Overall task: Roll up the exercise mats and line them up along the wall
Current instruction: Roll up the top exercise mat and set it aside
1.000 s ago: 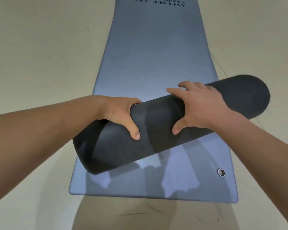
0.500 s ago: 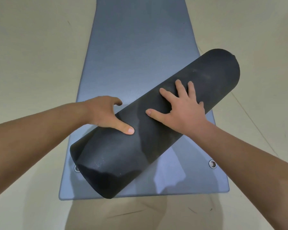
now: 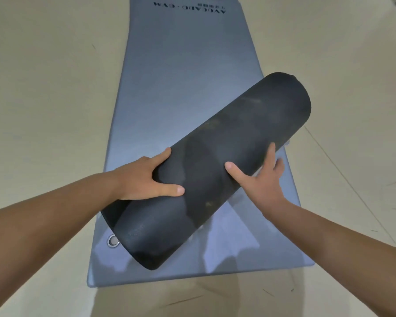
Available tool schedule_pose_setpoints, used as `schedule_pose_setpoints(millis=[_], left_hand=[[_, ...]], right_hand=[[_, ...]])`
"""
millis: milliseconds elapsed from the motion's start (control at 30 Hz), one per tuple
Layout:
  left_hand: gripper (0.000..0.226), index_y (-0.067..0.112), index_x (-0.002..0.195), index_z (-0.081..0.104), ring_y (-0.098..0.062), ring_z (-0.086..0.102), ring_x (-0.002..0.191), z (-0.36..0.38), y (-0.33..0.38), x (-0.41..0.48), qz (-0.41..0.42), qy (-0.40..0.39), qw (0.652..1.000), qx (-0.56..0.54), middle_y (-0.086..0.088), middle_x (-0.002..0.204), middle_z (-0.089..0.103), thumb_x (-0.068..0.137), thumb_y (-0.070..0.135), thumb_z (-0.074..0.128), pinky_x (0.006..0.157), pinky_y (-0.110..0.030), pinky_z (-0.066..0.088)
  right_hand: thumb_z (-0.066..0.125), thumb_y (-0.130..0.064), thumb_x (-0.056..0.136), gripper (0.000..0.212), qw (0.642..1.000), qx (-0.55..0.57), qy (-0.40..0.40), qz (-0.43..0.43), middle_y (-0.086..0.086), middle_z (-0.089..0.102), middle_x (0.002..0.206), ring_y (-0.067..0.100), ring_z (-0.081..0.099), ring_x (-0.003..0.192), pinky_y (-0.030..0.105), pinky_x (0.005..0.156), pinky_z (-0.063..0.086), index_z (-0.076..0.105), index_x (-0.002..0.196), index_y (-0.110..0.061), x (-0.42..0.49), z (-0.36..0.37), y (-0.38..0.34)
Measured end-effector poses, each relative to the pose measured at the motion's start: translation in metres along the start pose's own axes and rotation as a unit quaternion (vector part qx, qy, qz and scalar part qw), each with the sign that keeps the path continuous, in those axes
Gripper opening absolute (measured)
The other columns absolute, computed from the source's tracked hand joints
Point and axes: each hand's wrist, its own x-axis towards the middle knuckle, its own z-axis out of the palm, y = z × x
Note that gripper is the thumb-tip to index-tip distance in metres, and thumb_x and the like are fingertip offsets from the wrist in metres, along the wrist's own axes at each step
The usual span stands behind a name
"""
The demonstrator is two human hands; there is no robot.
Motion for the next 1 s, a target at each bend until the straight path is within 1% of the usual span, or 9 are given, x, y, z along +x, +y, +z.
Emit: schedule_pose_setpoints(millis=[67,167,233,367,467,533,733,833,1000], left_hand=[[0.127,0.063,0.162,0.007,-0.013,0.041,0.151,-0.004,-0.005,-0.001,-0.009,0.002,1.0,-0.018,0.024,0.165,0.035,0.058,0.097,0.072,0.125,-0.04,0.034],[0.122,0.067,0.159,0.011,-0.014,0.043,0.15,-0.005,-0.002,-0.004,-0.005,0.012,1.0,-0.022,0.025,0.165,0.038,0.058,0.095,0.074,0.124,-0.038,0.035],[0.118,0.067,0.159,0.008,-0.016,0.043,0.15,-0.001,0.001,-0.009,-0.012,0.018,1.0,-0.019,0.023,0.164,0.038,0.064,0.093,0.073,0.122,-0.036,0.036],[0.097,0.066,0.16,0.013,-0.011,0.049,0.142,0.022,0.004,-0.016,-0.02,0.004,0.991,-0.134,0.028,0.151,0.045,0.083,0.075,0.073,0.118,-0.034,0.041],[0.086,0.067,0.156,0.023,-0.006,0.068,0.112,0.053,0.005,-0.016,-0.029,-0.002,0.97,-0.241,0.017,0.13,0.061,0.091,0.056,0.077,0.085,-0.029,0.059],[0.086,0.065,0.155,0.024,-0.006,0.069,0.104,0.068,0.011,-0.013,-0.039,-0.008,0.96,-0.279,0.016,0.122,0.062,0.09,0.054,0.079,0.075,-0.028,0.059],[0.09,0.077,0.146,0.021,-0.005,0.059,0.115,0.077,0.013,-0.001,-0.055,-0.055,0.954,-0.29,0.026,0.128,0.057,0.076,0.07,0.078,0.098,-0.043,0.054],[0.086,0.077,0.142,0.032,-0.011,0.066,0.122,0.082,0.005,0.007,-0.058,-0.074,0.942,-0.323,0.024,0.132,0.065,0.073,0.071,0.083,0.104,-0.045,0.055],[0.084,0.051,0.149,0.042,-0.006,0.072,0.119,0.109,0.008,0.008,-0.058,-0.097,0.886,-0.45,0.022,0.133,0.072,0.077,0.05,0.085,0.1,-0.031,0.053]], right_hand=[[0.081,-0.083,0.064,0.116,0.959,0.133,-0.156,0.195,-0.005,0.031,0.158,0.039,0.044,0.147,0.063,0.11,0.049,0.025,0.157,-0.043,-0.014,0.006,0.003],[0.084,-0.076,0.068,0.09,0.905,0.19,-0.306,0.224,-0.003,0.059,0.142,0.036,0.066,0.125,0.062,0.1,0.057,0.054,0.141,-0.033,-0.026,0.031,0.013],[0.09,-0.068,0.065,0.085,0.914,0.197,-0.299,0.191,0.001,0.077,0.127,0.032,0.074,0.116,0.061,0.101,0.057,0.066,0.137,-0.03,-0.025,0.037,0.016],[0.092,-0.06,0.064,0.078,0.935,0.17,-0.273,0.147,0.003,0.081,0.116,0.028,0.077,0.112,0.054,0.099,0.061,0.073,0.129,-0.021,-0.005,0.006,0.014],[0.09,-0.065,0.063,0.086,0.949,0.163,-0.239,0.123,-0.002,0.08,0.121,0.024,0.076,0.112,0.046,0.085,0.065,0.066,0.136,-0.025,0.009,-0.013,0.017],[0.09,-0.07,0.062,0.092,0.951,0.166,-0.23,0.121,-0.006,0.076,0.129,0.022,0.073,0.116,0.048,0.092,0.064,0.062,0.14,-0.029,0.014,-0.019,0.022],[0.107,-0.052,0.045,0.124,0.902,0.164,-0.366,0.157,-0.003,0.063,0.146,0.033,0.071,0.124,0.065,0.098,0.059,0.04,0.15,-0.051,0.017,-0.027,0.053],[0.107,-0.045,0.049,0.12,0.895,0.184,-0.376,0.15,-0.005,0.064,0.146,0.031,0.073,0.121,0.064,0.096,0.06,0.04,0.147,-0.056,0.016,-0.021,0.061],[0.096,-0.041,0.065,0.096,0.894,0.26,-0.331,0.155,-0.006,0.069,0.14,0.022,0.075,0.117,0.047,0.09,0.064,0.047,0.147,-0.046,0.011,-0.013,0.068]])
